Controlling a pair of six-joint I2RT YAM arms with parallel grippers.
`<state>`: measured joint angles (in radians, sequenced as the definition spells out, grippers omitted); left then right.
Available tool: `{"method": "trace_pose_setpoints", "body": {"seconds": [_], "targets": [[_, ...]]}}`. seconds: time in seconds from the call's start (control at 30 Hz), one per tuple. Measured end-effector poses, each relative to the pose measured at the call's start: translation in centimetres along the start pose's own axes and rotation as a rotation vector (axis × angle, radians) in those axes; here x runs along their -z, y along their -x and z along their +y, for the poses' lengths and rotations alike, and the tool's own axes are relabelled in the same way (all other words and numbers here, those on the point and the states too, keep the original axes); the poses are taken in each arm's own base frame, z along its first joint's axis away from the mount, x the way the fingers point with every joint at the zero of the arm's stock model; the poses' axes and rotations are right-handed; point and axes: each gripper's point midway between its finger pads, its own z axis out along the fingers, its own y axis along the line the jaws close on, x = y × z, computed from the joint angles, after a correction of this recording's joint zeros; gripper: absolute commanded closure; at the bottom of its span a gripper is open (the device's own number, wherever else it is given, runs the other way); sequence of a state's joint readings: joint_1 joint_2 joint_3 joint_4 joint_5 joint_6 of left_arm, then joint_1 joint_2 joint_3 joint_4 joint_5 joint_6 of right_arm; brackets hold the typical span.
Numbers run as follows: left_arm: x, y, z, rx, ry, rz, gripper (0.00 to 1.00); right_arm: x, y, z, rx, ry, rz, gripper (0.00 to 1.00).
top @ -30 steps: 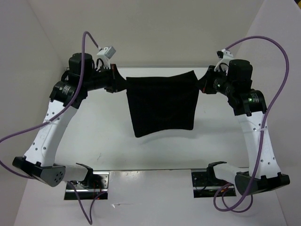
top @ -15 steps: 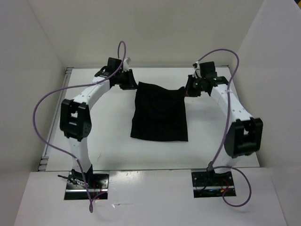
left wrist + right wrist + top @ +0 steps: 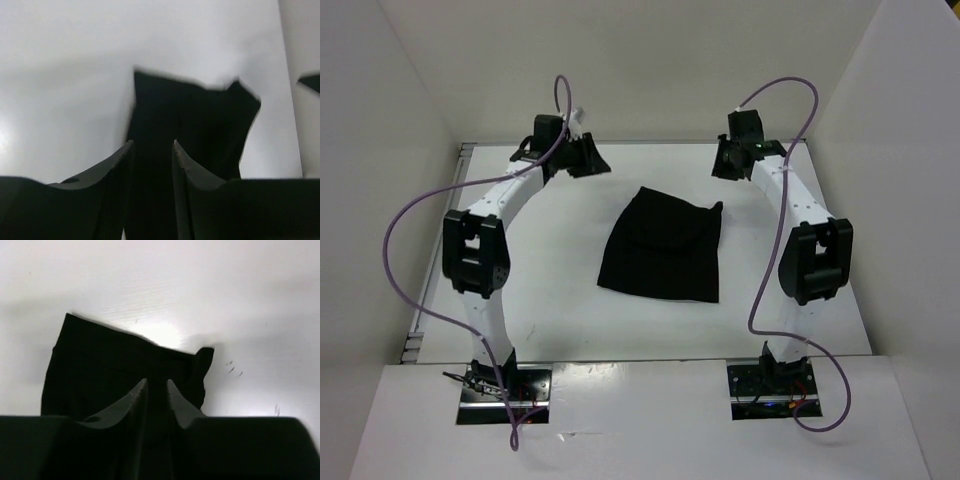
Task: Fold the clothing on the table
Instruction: Flatten the skirt out
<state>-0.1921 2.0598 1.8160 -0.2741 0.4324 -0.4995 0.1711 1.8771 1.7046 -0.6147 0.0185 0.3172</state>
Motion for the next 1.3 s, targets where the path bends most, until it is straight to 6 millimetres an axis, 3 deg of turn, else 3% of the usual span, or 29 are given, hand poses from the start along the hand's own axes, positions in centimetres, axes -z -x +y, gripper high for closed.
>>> {"method": "trace_pose_setpoints", "body": {"seconds": [0.03,0.1,0.13,0.3,0.4,0.6,0.83,1.07,1.2,1.3], "targets": [[1.0,-1.6,-0.2,0.003,-0.006,0.02,0.68,0.3,-0.2,0.0,0.002,-0.014,-0.002,0.91],[2.5,-5.6,-0.7,0.019,-0.017,0.094,0.89,1.2,-1.6,0.2,0.004,-0.028,0.02,0.99],[2.8,-7.7,-1.0,0.015,-0.029,0.137,0.93,1.5,-2.7,0.4,0.002,-0.031,0.038,1.0],[2.8,-18.3,-1.4,0.005,-0.051,0.381,0.96,2.4,-11.6,0.4,-0.003,-0.035,0.239,1.0],[3.4,-22.7,-1.0,0.006,-0.035,0.494,0.98,2.7,-16.5,-0.4,-0.011,-0.061,0.366,1.0],[2.4,-25.1,0.1,-0.007,0.036,0.544,0.98,2.9,-21.0,-1.8,-0.047,-0.111,0.484,1.0],[2.1,-26.0,2.1,-0.003,0.167,0.546,0.98,1.6,-26.2,-2.3,-0.072,-0.164,0.626,1.0],[3.4,-26.7,2.7,-0.014,0.252,0.522,0.98,2.0,-27.5,-0.9,-0.066,-0.143,0.639,1.0],[5.2,-28.4,2.5,-0.002,0.266,0.553,0.98,3.5,-29.5,0.7,-0.032,-0.102,0.67,1.0],[6.6,-30.3,1.6,-0.019,0.267,0.608,0.98,5.6,-32.2,2.3,0.017,-0.072,0.739,1.0]]}}
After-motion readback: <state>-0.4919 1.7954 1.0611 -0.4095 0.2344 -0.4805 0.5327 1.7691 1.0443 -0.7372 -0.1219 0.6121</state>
